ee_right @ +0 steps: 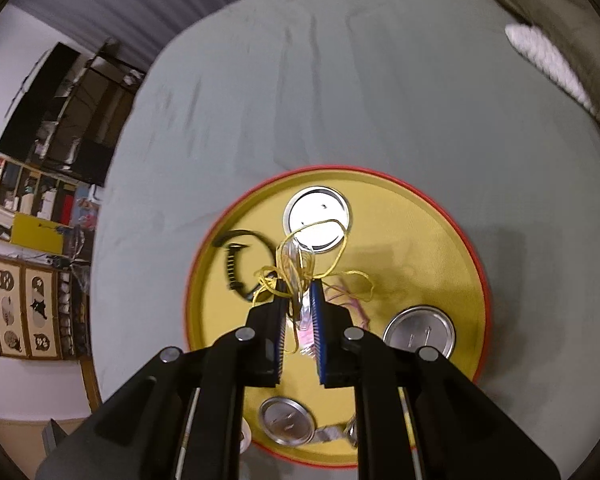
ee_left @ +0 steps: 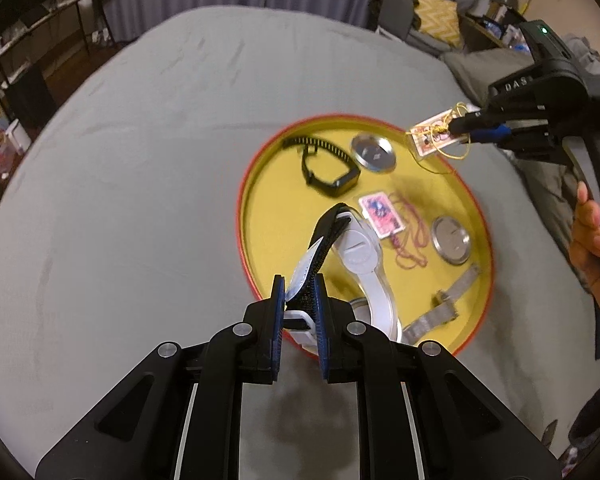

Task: Organize jewelry
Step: 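Carry the card and white band off the tray onto the bed and open both tools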

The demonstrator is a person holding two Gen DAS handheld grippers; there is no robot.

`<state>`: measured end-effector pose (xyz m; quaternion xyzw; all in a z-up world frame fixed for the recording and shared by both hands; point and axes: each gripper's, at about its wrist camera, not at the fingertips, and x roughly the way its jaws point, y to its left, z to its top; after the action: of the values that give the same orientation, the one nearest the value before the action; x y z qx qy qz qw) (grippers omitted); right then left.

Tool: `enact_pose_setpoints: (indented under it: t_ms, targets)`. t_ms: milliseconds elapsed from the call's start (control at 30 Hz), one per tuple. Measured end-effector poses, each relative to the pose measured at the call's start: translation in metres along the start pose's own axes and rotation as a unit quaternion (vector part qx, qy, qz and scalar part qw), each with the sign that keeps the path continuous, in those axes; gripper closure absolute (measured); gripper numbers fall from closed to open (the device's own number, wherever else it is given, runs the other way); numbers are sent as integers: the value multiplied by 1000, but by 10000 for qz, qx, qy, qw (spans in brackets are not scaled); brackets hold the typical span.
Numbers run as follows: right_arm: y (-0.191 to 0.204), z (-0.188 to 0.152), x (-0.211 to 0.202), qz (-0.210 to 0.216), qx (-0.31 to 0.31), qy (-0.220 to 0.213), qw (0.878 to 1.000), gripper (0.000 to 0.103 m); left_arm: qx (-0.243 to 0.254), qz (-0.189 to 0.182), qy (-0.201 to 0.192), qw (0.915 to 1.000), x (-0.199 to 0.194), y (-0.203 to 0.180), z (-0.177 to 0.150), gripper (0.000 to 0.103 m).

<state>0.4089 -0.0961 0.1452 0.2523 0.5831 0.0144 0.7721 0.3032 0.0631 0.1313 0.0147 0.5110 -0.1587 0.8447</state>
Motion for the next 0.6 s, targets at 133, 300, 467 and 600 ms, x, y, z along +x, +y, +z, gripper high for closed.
enact_pose_setpoints:
  t_ms: [133,300,467,600]
  targets:
    - [22,-10,-30,134,-270,-129,9995,91,-6,77,-218,9997,-33,-2,2,90]
    - [60,-35,-62,400,-667,-207,9968,91,-148,180,-374,9990,-68,6,-8,90]
    - [106,-65,-58,625,-1002,-91,9930,91,-398,371,-393,9977,-90,34,-31,89]
    - [149,-90,-25,777,-1189,231,9896,91,-584,531,-369,9962,-98,64,-50,89]
